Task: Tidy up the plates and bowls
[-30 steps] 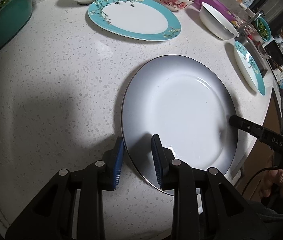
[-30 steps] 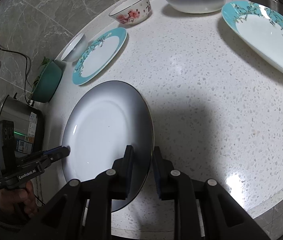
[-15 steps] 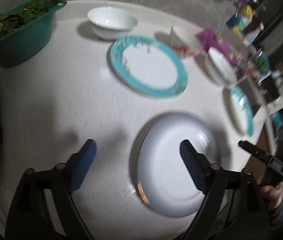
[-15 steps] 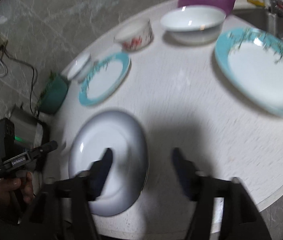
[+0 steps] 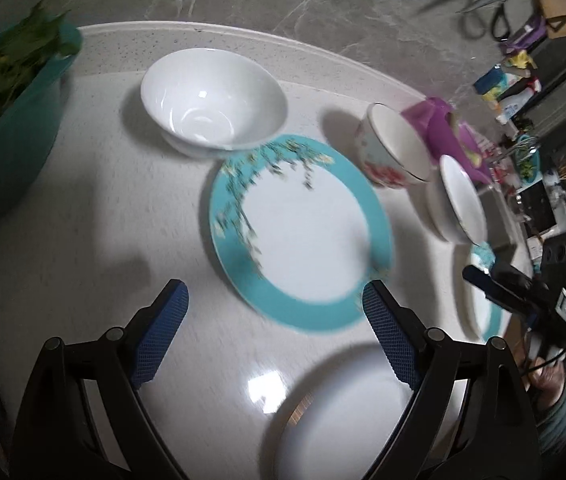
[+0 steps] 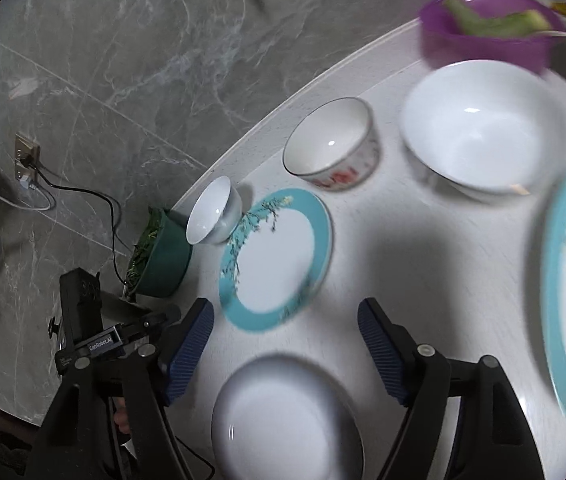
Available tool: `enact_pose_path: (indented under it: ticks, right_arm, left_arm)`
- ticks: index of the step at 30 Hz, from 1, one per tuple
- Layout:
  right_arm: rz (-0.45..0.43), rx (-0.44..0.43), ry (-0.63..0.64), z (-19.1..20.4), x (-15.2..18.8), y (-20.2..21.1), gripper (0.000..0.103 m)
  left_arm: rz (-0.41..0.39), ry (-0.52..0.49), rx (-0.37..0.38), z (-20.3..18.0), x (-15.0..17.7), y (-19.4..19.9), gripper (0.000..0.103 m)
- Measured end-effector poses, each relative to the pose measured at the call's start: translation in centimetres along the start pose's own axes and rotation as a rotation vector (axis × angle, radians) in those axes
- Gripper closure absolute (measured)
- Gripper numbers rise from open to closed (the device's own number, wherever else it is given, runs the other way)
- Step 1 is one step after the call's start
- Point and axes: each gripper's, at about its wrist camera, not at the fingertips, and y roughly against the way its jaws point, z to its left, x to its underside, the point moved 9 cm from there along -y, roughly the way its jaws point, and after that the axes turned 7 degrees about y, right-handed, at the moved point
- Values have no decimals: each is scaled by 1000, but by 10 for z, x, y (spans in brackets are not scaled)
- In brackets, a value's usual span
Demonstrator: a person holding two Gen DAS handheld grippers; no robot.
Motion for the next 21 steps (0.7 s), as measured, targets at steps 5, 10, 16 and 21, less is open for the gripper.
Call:
enact_pose_path:
  ticks: [5, 10, 16, 21]
  right_arm:
    - [58, -7, -35, -22, -20, -41, 47]
    - [97, -23, -71, -37, -24, -73, 49]
    - [153, -45, -83, -42, -20, -96, 54]
    - [166, -92, -91, -41, -21, -104, 62]
  left_arm:
    - [25, 18, -28, 18, -26, -24, 17]
    - [84, 15, -12, 21, -32, -51, 38]
    - [106, -13, -19, 21, -31, -72, 40]
    - [98, 10, 1, 23, -38, -74, 40]
